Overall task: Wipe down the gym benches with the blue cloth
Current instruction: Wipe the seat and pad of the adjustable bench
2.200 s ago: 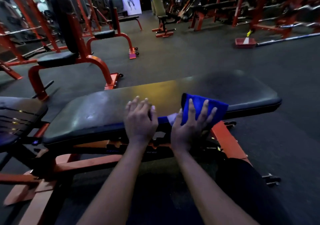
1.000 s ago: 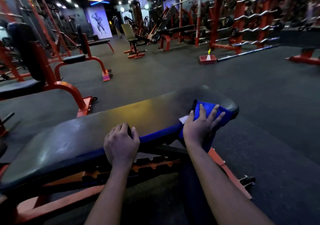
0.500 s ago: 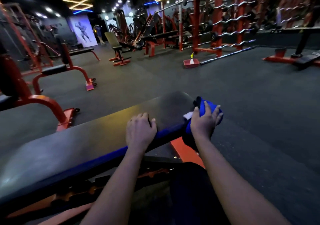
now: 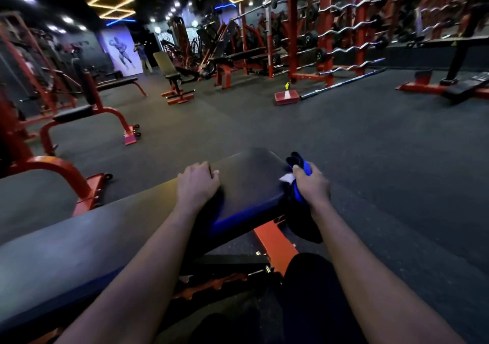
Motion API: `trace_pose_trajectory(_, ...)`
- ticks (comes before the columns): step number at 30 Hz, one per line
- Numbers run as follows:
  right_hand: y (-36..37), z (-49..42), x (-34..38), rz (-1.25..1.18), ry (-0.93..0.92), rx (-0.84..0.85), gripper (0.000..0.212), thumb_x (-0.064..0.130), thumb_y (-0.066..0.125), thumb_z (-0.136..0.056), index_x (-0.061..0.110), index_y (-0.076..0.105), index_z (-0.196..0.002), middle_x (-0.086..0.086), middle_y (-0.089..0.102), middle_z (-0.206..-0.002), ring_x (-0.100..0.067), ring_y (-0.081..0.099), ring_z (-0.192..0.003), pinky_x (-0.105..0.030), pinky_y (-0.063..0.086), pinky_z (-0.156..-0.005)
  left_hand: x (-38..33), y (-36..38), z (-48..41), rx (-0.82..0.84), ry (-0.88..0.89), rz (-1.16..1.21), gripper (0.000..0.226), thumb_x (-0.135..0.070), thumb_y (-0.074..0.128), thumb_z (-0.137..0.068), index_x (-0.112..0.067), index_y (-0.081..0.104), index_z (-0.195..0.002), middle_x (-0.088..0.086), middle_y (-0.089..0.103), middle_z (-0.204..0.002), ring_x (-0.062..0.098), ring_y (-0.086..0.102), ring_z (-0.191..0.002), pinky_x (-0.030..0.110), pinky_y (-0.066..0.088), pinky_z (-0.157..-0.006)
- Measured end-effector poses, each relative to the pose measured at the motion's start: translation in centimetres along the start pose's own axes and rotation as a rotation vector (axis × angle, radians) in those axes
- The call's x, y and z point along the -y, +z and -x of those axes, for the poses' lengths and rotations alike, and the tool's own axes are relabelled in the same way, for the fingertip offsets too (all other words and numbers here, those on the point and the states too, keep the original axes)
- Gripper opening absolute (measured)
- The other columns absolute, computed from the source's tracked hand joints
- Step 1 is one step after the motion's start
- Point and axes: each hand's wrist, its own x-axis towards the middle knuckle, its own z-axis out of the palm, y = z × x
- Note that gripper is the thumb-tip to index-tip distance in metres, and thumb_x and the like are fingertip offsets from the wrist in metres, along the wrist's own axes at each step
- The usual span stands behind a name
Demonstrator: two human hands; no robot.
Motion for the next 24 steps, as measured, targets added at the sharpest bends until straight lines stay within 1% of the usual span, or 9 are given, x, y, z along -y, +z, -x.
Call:
trace_pose_trajectory(3,-0.1,0.3,-1.1,0.001,-0.116,0.059,0.044,0.043,0.059,-0.09,0.027,0.059,-0.131,-0.006,0.063,-0.127,-0.025,0.058,-0.116,-0.039,0.045,-0.1,0.0,0.9,-3.0,0.072,-0.017,-0.005,0.037,-0.04,0.043,-0.098,-0.009,0.058,-0.111,0.017,0.06,-0.119,0.036,0.054,-0.113,0.045,0.045,-0.091)
trace_pose_trajectory(5,0.0,0.0,-1.3,-0.013,-0.137,0.091,0.049,0.046,0.058,-0.086,0.03,0.059,-0.132,-0.003,0.062,-0.128,-0.022,0.058,-0.118,-0.039,0.045,-0.103,0.2,1.8,-5.2,0.155,-0.009,-0.005,0.041,-0.043,0.039,-0.1,-0.009,0.055,-0.119,0.017,0.056,-0.126,0.036,0.05,-0.119,0.047,0.043,-0.096)
trace_pose_trajectory(10,0.5,-5.0,0.2,0.171,-0.031,0.222,0.034,0.041,0.059,-0.09,0.035,0.062,-0.124,-0.004,0.067,-0.121,-0.027,0.06,-0.114,-0.035,0.046,-0.097,0.5,4.6,-10.4,0.393,0.038,0.022,0.056,-0.051,0.025,-0.103,-0.008,0.054,-0.126,0.021,0.054,-0.136,0.036,0.049,-0.126,0.044,0.04,-0.103)
trace_pose_trajectory(13,0.2,-5.7,0.2,0.084,-0.047,0.313,0.03,0.035,0.061,-0.092,0.034,0.064,-0.122,0.002,0.068,-0.119,-0.02,0.061,-0.113,-0.033,0.045,-0.099,0.6,5.4,-12.2,0.479,-0.015,0.071,0.065,-0.05,0.021,-0.104,-0.004,0.049,-0.139,0.021,0.045,-0.146,0.037,0.04,-0.136,0.039,0.033,-0.11)
trace_pose_trajectory(15,-0.1,-4.3,-1.3,-0.03,-0.134,0.28,0.034,0.028,0.062,-0.093,0.027,0.064,-0.127,0.004,0.069,-0.119,-0.016,0.062,-0.113,-0.033,0.045,-0.102,0.6,5.8,-13.4,0.547,-0.042,0.09,0.065,-0.05,0.021,-0.104,-0.005,0.044,-0.144,0.02,0.041,-0.149,0.036,0.037,-0.139,0.038,0.03,-0.112)
trace_pose_trajectory(17,-0.5,-2.8,-2.4,-0.091,-0.154,0.277,0.039,0.032,0.062,-0.091,0.024,0.063,-0.129,0.007,0.07,-0.118,-0.011,0.063,-0.112,-0.031,0.046,-0.102,0.5,6.2,-14.1,0.578,-0.05,0.093,0.062,-0.048,0.022,-0.105,-0.006,0.042,-0.146,0.019,0.039,-0.151,0.035,0.035,-0.14,0.037,0.029,-0.112)
trace_pose_trajectory(19,-0.3,-4.2,-2.4,-0.014,-0.117,0.315,0.046,0.044,0.06,-0.085,0.026,0.063,-0.127,0.006,0.07,-0.118,-0.014,0.063,-0.112,-0.034,0.046,-0.103,0.6,6.6,-14.4,0.602,-0.061,0.112,0.059,-0.045,0.022,-0.106,-0.006,0.04,-0.147,0.018,0.036,-0.153,0.034,0.033,-0.141,0.036,0.027,-0.113)
trace_pose_trajectory(22,0.9,-8.0,0.6,0.187,-0.052,0.464,0.032,0.036,0.056,-0.096,0.025,0.063,-0.126,-0.001,0.067,-0.122,-0.021,0.061,-0.116,-0.032,0.045,-0.1,0.6,6.9,-14.8,0.608,-0.053,0.129,0.058,-0.043,0.023,-0.106,-0.006,0.041,-0.146,0.017,0.036,-0.154,0.033,0.033,-0.142,0.035,0.027,-0.113)
trace_pose_trajectory(24,1.7,-9.2,2.4,0.251,-0.027,0.52,0.034,0.037,0.053,-0.099,0.028,0.059,-0.131,0.0,0.063,-0.128,-0.02,0.057,-0.118,-0.026,0.041,-0.094,0.8,7.1,-14.6,0.609,-0.048,0.14,0.057,-0.043,0.022,-0.106,-0.007,0.042,-0.146,0.016,0.036,-0.154,0.033,0.033,-0.142,0.035,0.026,-0.113)
